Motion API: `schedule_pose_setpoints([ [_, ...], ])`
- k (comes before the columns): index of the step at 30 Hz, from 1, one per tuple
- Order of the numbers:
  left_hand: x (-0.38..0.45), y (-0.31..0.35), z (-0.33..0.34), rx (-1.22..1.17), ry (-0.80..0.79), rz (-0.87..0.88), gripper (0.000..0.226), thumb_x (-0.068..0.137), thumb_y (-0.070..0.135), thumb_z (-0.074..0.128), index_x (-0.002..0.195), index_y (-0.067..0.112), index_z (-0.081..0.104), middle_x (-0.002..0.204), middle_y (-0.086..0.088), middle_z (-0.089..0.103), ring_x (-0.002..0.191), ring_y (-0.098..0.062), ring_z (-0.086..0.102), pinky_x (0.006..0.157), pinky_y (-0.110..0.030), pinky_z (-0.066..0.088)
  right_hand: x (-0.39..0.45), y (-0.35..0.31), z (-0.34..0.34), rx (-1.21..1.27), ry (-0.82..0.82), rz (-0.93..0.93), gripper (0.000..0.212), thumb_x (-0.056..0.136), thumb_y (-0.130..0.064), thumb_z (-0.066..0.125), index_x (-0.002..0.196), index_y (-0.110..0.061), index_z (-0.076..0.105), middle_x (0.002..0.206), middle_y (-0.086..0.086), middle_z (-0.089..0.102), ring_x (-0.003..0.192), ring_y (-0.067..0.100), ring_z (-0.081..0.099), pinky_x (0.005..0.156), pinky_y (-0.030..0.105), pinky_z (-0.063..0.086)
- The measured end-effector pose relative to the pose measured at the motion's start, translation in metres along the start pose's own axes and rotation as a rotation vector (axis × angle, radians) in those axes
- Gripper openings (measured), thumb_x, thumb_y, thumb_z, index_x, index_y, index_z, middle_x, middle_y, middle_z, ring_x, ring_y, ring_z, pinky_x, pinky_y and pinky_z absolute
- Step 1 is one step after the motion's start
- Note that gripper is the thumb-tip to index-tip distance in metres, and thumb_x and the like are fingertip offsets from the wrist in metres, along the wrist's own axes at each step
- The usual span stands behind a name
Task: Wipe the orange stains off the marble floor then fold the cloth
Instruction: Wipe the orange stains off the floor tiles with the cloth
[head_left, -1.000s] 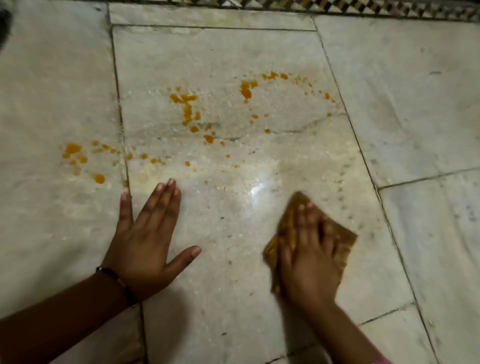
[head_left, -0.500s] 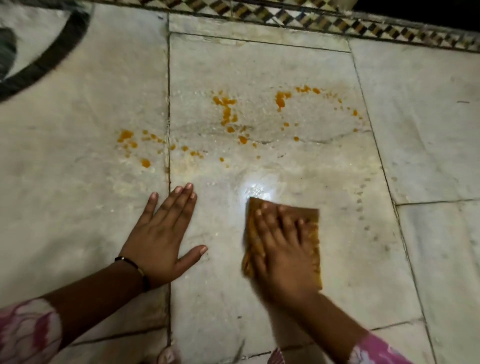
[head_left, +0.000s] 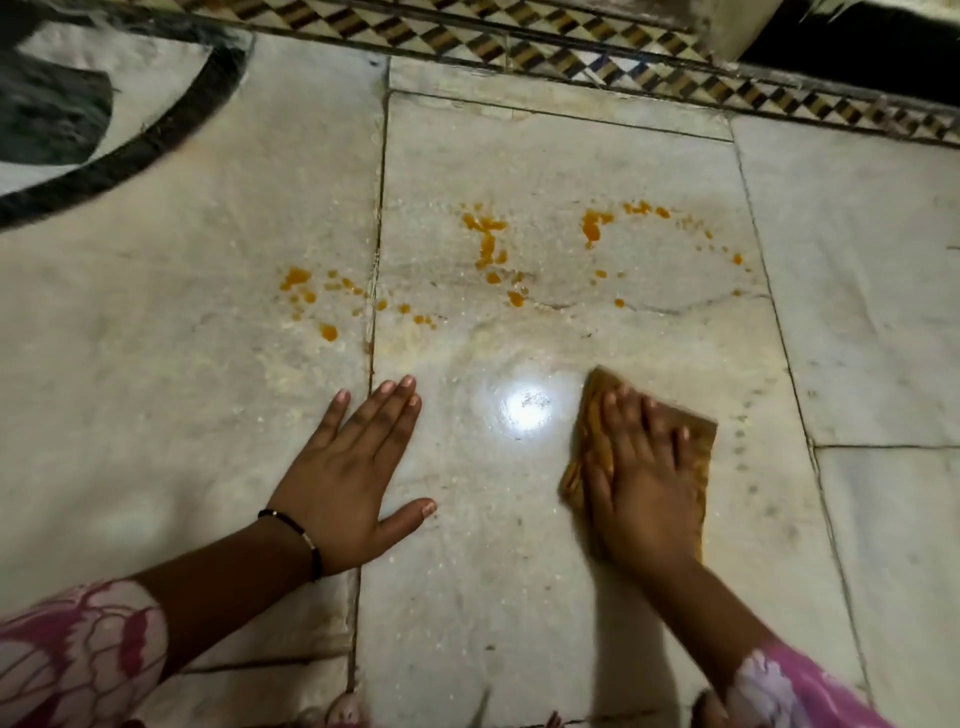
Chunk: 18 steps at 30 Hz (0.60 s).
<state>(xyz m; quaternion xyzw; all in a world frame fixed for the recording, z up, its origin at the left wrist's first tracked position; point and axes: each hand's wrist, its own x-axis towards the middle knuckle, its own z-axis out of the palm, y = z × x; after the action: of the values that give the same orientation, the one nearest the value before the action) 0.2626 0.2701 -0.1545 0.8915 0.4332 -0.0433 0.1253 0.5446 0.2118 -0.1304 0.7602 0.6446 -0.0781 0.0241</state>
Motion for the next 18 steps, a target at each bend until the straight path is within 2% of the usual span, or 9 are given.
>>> schedule_pose_setpoints([
  [3,0.000,0.002,0.000,0.006,0.003,0.000,0.087,0.088,0.067,0.022,0.149,0.004,0.016,0.158,-0.012,0.012,0.145,-0.024,0.011,0.114,-0.049,0.012,-0.043,-0.053,0.014,0.003,0.001,-0.134,0.063,0.089,-0.040,0.034,0.147,-0.017,0.035,0.154,0.002,0.024,0.143,0.025,0.021,0.111,0.049,0.014],
  [7,0.000,0.000,0.000,0.010,0.017,0.010,0.086,0.089,0.067,0.019,0.149,0.005,0.019,0.157,-0.012,0.016,0.145,-0.023,0.013,0.115,-0.047,0.011,0.007,-0.097,0.014,0.040,-0.043,-0.358,0.063,0.095,-0.046,0.027,0.152,-0.020,0.019,0.158,-0.001,0.017,0.147,0.020,0.007,0.115,0.046,-0.001],
  [9,0.001,-0.001,0.001,0.012,0.025,0.020,0.086,0.089,0.067,0.021,0.149,0.005,0.019,0.157,-0.012,0.015,0.145,-0.022,0.012,0.116,-0.046,0.010,0.051,-0.082,0.007,0.035,-0.056,-0.319,0.062,0.096,-0.046,0.022,0.152,-0.023,0.013,0.159,-0.002,0.012,0.147,0.019,0.005,0.115,0.040,-0.009],
  [12,0.000,-0.002,0.001,0.012,0.017,0.009,0.087,0.089,0.067,0.022,0.149,0.005,0.017,0.158,-0.011,0.013,0.145,-0.023,0.011,0.116,-0.046,0.009,0.085,-0.033,0.000,0.023,-0.057,-0.130,0.065,0.093,-0.050,0.013,0.153,-0.026,0.008,0.160,-0.005,0.007,0.147,0.017,0.003,0.116,0.038,-0.006],
  [15,0.001,0.000,0.002,0.015,0.014,-0.002,0.087,0.088,0.067,0.023,0.149,0.005,0.017,0.158,-0.012,0.012,0.145,-0.023,0.010,0.115,-0.048,0.011,0.054,0.010,-0.005,0.031,-0.009,0.004,0.067,0.091,-0.050,0.012,0.153,-0.024,0.013,0.160,-0.006,0.010,0.147,0.015,0.004,0.118,0.043,0.001],
  [18,0.000,0.003,0.002,0.018,0.012,-0.009,0.088,0.087,0.066,0.026,0.149,0.003,0.018,0.158,-0.012,0.012,0.145,-0.024,0.009,0.115,-0.049,0.012,-0.015,-0.014,0.006,0.007,-0.002,0.024,0.064,0.092,-0.041,0.025,0.151,-0.015,0.024,0.158,0.002,0.019,0.146,0.023,0.014,0.115,0.049,0.009],
])
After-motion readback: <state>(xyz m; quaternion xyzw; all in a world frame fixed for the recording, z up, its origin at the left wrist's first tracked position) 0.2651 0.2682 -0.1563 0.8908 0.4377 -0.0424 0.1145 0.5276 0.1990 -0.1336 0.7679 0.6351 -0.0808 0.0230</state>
